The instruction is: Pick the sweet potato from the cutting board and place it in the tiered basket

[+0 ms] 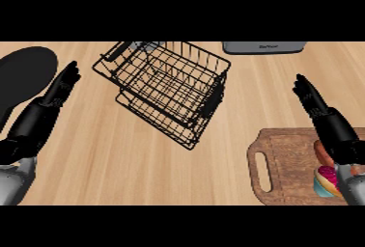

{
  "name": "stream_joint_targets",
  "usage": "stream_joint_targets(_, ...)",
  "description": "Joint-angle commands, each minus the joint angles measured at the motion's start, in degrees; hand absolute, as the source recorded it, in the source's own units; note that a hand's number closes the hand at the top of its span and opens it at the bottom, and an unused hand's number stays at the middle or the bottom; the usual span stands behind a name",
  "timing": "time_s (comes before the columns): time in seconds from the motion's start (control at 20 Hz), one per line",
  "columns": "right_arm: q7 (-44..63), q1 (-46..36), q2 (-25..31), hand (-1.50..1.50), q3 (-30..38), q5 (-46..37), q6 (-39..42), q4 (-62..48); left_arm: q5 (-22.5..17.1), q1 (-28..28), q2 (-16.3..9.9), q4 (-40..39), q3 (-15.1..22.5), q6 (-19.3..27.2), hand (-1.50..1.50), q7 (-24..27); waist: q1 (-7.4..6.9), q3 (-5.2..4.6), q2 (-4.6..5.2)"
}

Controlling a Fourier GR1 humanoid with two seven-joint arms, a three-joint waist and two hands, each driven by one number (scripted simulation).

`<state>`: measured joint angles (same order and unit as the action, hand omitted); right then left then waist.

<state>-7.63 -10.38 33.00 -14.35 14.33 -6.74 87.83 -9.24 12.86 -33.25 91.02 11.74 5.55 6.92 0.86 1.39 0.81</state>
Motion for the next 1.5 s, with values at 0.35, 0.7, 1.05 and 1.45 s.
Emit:
stream_joint_targets(0.35, 1.5, 0.9, 13.1, -1.5, 24.2, 9.3, -1.3, -15.7, -2.6, -14.7, 12.5, -10.9, 0.7, 10.8, 0.0, -7.0, 0.71, -1.51, 0.31)
stream_joint_targets(0.7, -6.2, 3.5, 14.2, -1.5, 35.4, 24.4, 19.8, -26.1, 0.5, -18.1, 18.2, -12.1, 3.7, 14.4, 0.0, -4.2, -0.61, -1.34, -0.78)
stream_joint_targets(1.05, 4.0, 10.5, 27.6, -1.5, 28.3, 18.0, 33.0, -20.4, 0.8, -16.4, 18.0, -11.2, 2.7, 15.5, 0.0, -7.8, -0.15, -1.49, -0.9)
stream_joint_targets(1.45, 6.8, 14.7, 38.1, -1.5, 23.6, 2.9, 31.7, -6.1, 1.4, -17.6, 18.4, -11.2, 3.0, 15.1, 0.0, -6.9, 0.33, -1.55, -1.13)
